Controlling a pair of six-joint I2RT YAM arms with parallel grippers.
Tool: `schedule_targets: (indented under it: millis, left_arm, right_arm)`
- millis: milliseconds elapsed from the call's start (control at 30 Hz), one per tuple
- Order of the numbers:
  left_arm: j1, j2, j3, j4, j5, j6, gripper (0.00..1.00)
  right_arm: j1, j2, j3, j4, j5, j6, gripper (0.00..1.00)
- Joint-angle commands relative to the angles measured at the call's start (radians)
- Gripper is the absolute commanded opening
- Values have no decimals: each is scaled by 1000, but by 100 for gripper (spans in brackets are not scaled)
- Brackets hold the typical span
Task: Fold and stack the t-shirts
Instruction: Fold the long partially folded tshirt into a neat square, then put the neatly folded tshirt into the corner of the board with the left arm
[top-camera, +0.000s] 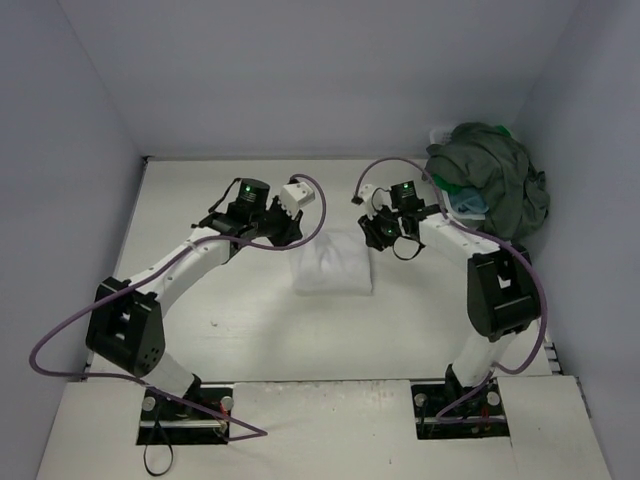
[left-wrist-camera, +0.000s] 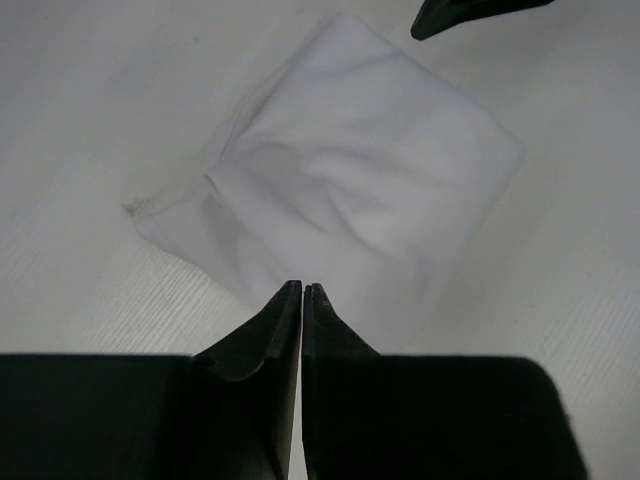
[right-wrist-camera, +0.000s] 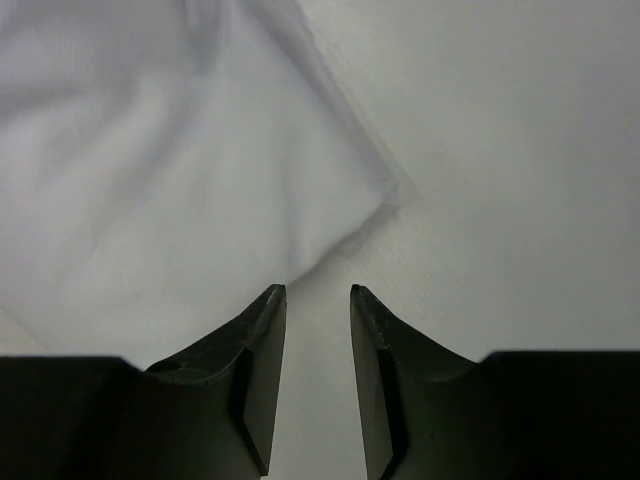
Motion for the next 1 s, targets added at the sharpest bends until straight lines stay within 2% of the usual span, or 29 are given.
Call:
schedule_targets:
  millis: [0, 200, 367, 567, 967]
  left_arm:
    - [-16, 25, 67, 82, 37, -14, 0]
    - [-30, 101, 81, 124, 53, -43, 0]
    - [-50, 151, 74, 167, 60, -60, 0]
    - [-71, 194, 96, 192, 67, -73, 0]
    - [-93, 309, 110, 199, 34, -47, 0]
  right_arm:
    - [-46, -125, 66, 7, -61, 37, 30]
    - [-105, -180, 77, 3, -99, 56, 29]
    - [-148, -213, 65, -5, -123, 59, 21]
    - [-199, -225, 35, -8, -147, 50, 17]
    - [-214, -262, 15, -22, -176, 42, 15]
